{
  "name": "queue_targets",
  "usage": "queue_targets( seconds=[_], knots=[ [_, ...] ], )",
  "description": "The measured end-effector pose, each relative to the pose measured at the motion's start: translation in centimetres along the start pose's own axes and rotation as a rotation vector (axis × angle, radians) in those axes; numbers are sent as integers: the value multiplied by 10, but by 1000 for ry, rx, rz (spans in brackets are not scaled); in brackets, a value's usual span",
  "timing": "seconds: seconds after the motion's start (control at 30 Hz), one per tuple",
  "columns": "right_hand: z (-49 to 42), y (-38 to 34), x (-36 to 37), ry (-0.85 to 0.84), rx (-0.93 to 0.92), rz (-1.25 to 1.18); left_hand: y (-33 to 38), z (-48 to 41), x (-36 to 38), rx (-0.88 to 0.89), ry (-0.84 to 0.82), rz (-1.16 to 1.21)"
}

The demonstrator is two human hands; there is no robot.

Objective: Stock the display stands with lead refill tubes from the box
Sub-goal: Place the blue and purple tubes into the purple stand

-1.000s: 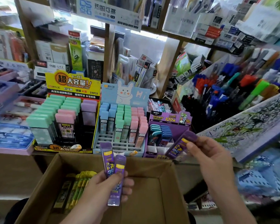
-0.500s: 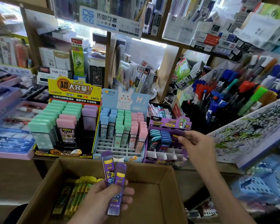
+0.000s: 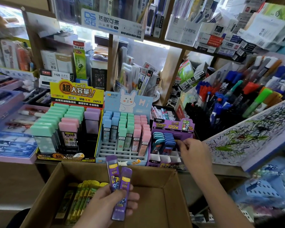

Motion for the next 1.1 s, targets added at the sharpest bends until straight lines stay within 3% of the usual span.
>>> queue_targets(
  seconds=[0.33,0.53,0.67,0.83,0.93,1.1],
  knots=[
    [15,4,-13,29,-35,-267,-7,-1,5,14,-42,50],
    [49,2,-28,-39,-7,-579,-2,-2,5,94,-49,-34],
    [77,-16,-15,-289,69,-823,1,-2,6,153,-29,-51],
    [124,-46,17,-706,114,-893,1,-1,8,188,-39,-96],
    [136,-60,25,-790,127,-953,0,-1,8,196,-50,-126],
    [138,-65,28,-769,159,-1025,-3,-2,7,184,-69,-149]
  ],
)
Point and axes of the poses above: each hand's wrist, its own z-axis away from the middle knuckle, its own x-axis out of the palm, y = z × x, the point moved 7 cm from there along -z, towards the middle knuckle, and after that the axes turned 4 degrees about x, right-handed, at the moved point
